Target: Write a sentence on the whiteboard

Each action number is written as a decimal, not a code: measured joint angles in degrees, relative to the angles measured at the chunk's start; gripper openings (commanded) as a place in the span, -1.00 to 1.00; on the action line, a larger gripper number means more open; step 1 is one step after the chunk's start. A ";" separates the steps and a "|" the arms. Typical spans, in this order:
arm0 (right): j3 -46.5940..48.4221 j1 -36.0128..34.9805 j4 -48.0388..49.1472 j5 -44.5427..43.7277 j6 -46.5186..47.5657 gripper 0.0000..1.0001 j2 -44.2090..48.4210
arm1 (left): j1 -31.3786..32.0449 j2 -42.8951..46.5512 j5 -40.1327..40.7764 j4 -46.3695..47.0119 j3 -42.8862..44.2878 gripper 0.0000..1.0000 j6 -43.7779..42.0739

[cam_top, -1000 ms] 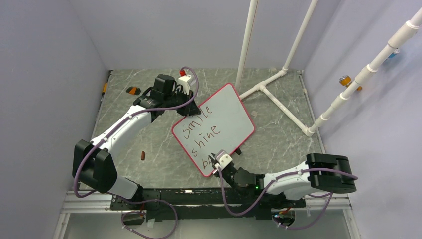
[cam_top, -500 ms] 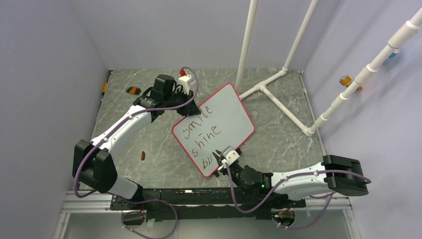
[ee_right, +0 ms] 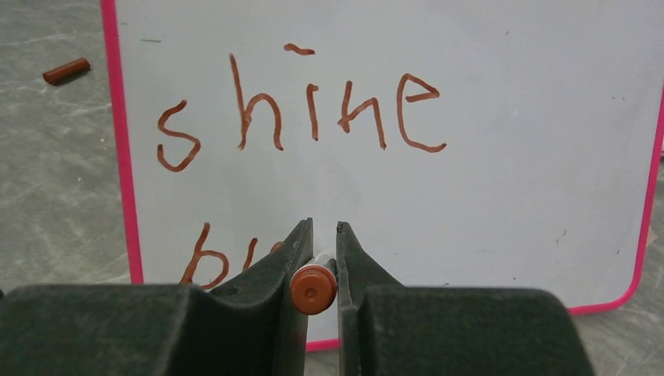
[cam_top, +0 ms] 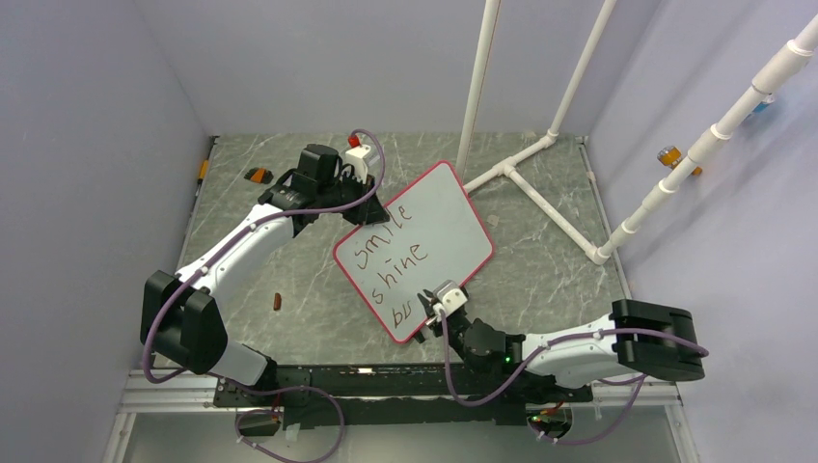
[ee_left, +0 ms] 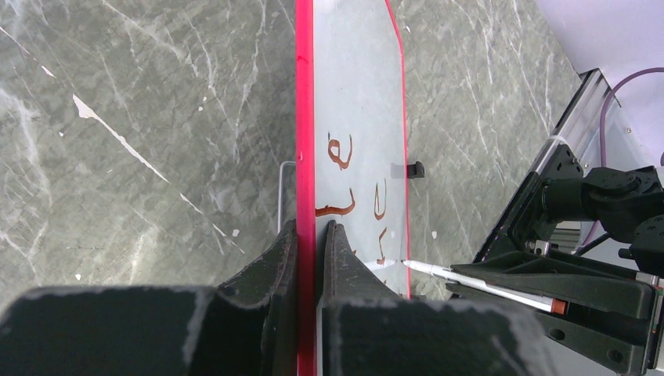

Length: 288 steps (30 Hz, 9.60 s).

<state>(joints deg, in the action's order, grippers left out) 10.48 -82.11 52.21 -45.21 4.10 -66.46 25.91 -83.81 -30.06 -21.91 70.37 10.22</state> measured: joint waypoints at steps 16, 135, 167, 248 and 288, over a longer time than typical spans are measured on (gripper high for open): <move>-1.90 1.46 6.51 1.14 -1.92 -1.00 -1.86 | 0.00 0.00 0.00 0.00 0.00 -1.00 0.02; 3.32 20.06 -7.67 8.98 -38.66 -1.00 0.44 | -1.44 5.60 6.84 -2.67 -1.97 -1.00 0.50; 3.26 20.52 -8.20 13.99 -46.18 -1.00 -0.83 | -2.21 5.60 7.26 -2.54 -1.97 -1.00 0.39; 3.21 22.84 -11.74 15.87 -42.77 -1.00 -3.28 | -2.23 5.55 7.98 -0.96 -1.97 -1.00 0.61; -4.96 22.71 20.70 12.52 -31.76 -1.00 -7.89 | -2.23 5.55 7.91 -0.94 -1.97 -1.00 1.07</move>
<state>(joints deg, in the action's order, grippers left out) 5.52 -59.40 72.90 -32.69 -27.66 -74.35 23.68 -78.26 -22.15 -22.85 68.40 11.29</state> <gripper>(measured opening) 0.160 0.126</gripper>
